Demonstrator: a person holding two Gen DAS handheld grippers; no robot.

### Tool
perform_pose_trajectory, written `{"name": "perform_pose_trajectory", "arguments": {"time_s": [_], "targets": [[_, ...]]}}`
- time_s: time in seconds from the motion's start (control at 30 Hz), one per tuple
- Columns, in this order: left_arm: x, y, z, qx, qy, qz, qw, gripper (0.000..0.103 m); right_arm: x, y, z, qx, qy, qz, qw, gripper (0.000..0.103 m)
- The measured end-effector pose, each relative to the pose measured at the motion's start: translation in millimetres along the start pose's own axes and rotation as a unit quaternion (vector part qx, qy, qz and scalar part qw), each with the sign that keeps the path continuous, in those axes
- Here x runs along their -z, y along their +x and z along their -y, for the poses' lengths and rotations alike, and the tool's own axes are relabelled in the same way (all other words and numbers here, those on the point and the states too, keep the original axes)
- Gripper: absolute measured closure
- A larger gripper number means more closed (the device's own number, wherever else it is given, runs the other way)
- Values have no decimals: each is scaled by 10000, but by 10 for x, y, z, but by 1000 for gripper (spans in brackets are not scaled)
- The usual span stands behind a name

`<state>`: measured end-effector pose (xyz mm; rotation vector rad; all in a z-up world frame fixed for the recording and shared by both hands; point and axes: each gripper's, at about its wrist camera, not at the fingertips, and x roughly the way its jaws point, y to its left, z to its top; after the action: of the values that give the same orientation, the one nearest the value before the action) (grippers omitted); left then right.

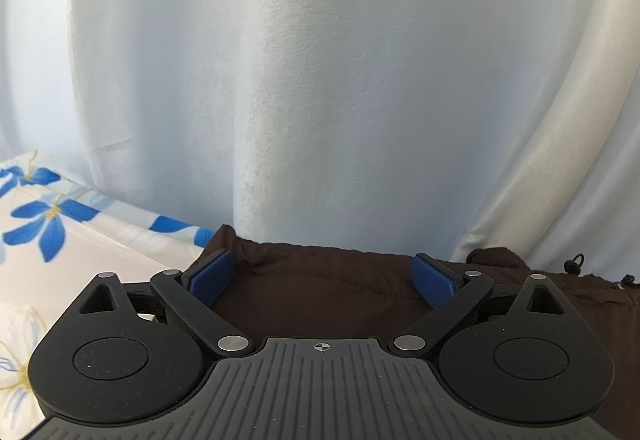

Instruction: Fold large clothes

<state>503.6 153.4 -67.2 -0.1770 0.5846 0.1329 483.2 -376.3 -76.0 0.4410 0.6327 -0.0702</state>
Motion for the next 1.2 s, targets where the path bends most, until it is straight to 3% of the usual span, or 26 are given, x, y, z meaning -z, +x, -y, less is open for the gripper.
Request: {"name": "perform_pose_trajectory", "arguments": {"time_s": [0.1, 0.2, 0.27, 0.47, 0.53, 0.63, 0.67, 0.73, 0.83, 0.97, 1.0, 1.07, 1.2], "targets": [[-24, -256, 48, -144, 341, -33, 9993, 3, -9, -150, -268, 488, -265, 21, 9985, 103], [88, -508, 49, -11, 656, 218, 9976, 1, 192, -419, -585, 9, -1063, 345, 9937, 98], [147, -463, -6, -9, 536, 172, 9984, 1, 358, -372, -607, 115, -1326, 291, 9907, 94], [143, -311, -286, -357, -350, -272, 9984, 1, 303, -347, -293, 398, -351, 204, 9984, 97], [133, -466, -432, -51, -509, -597, 9969, 1, 265, -588, -242, 641, -318, 186, 9973, 95], [246, -882, -657, 749, -360, -792, 9934, 1, 331, -1258, 67, 374, -163, 322, 9987, 69], [315, -1036, -736, 917, -287, -813, 9920, 1, 377, -1451, 197, 328, -187, 286, 9989, 55], [502, -1287, -920, 1188, -373, -939, 9878, 1, 533, -1741, 417, 342, -225, 20, 9992, 44], [791, -1457, -1110, 1414, -805, -1290, 9782, 1, 813, -1959, 744, 20, 240, -607, 9979, 44], [983, -1501, -1105, 1674, -862, -1539, 9700, 10, 1047, -1900, 782, -396, 441, -804, 9950, 45], [991, -1499, -1092, 1707, -847, -1552, 9693, 16, 1025, -1888, 815, -518, 544, -800, 9940, 48], [989, -1497, -1076, 1743, -838, -1560, 9686, 19, 1020, -1838, 841, -780, 700, -818, 9911, 68], [988, -1564, -1082, 1738, -751, -1562, 9694, 26, 989, -1928, 709, -863, 401, -788, 9923, 74]]}}
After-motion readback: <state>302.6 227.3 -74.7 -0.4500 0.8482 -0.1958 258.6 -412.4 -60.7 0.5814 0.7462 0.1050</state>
